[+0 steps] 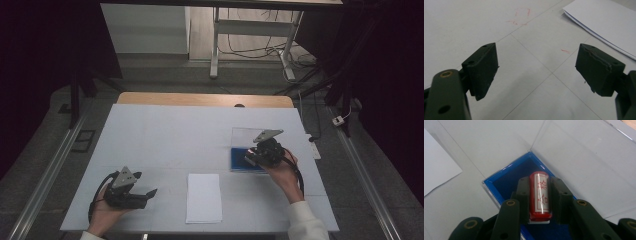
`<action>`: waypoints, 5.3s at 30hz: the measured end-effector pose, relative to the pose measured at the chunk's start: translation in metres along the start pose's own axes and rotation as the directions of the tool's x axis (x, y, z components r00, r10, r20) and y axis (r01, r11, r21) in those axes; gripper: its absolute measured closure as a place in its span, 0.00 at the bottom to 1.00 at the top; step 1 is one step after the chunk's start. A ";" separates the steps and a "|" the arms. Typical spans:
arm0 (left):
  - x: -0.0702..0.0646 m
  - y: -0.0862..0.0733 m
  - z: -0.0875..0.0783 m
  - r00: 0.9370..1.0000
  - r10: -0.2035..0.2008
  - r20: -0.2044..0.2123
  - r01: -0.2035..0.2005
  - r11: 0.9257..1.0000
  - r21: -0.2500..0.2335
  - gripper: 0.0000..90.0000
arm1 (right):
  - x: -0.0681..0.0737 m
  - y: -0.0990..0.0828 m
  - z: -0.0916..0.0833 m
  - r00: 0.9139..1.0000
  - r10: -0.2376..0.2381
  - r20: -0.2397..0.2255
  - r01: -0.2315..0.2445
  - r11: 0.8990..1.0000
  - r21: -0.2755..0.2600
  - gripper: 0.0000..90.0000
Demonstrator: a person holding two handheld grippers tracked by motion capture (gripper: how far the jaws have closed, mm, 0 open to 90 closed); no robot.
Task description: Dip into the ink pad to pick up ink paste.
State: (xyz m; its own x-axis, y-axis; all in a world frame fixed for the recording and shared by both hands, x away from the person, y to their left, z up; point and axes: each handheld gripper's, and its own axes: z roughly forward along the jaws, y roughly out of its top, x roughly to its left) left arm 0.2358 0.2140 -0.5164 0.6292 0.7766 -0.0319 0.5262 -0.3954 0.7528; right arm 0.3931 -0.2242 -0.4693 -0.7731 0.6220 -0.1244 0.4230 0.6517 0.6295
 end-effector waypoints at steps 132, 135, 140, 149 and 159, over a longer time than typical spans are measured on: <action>0.000 -0.001 0.000 1.000 0.003 -0.010 -0.003 1.000 0.008 0.21 | -0.004 0.012 -0.026 1.000 0.026 -0.006 -0.027 0.995 -0.096 0.78; 0.000 -0.001 -0.001 1.000 0.002 -0.011 -0.002 1.000 0.008 0.21 | -0.004 0.012 -0.020 1.000 0.023 0.001 -0.023 0.997 -0.070 0.78; 0.000 -0.001 -0.001 1.000 0.002 -0.010 -0.002 1.000 0.008 0.21 | -0.005 0.011 -0.013 1.000 0.020 0.003 -0.020 0.999 -0.041 0.78; 0.000 -0.001 -0.001 1.000 0.004 -0.011 -0.004 1.000 0.010 0.21 | -0.005 0.011 -0.005 1.000 0.012 0.008 -0.012 1.000 -0.006 0.78; 0.000 -0.002 -0.001 1.000 0.005 -0.009 -0.005 1.000 0.011 0.21 | -0.006 0.010 0.001 1.000 0.017 0.015 -0.017 1.000 0.008 0.78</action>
State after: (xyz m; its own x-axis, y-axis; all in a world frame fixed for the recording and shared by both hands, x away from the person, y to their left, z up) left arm 0.2347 0.2153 -0.5171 0.6265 0.7791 -0.0218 0.5295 -0.4049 0.7455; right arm 0.4030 -0.2209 -0.4630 -0.7586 0.6394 -0.1254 0.4396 0.6444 0.6257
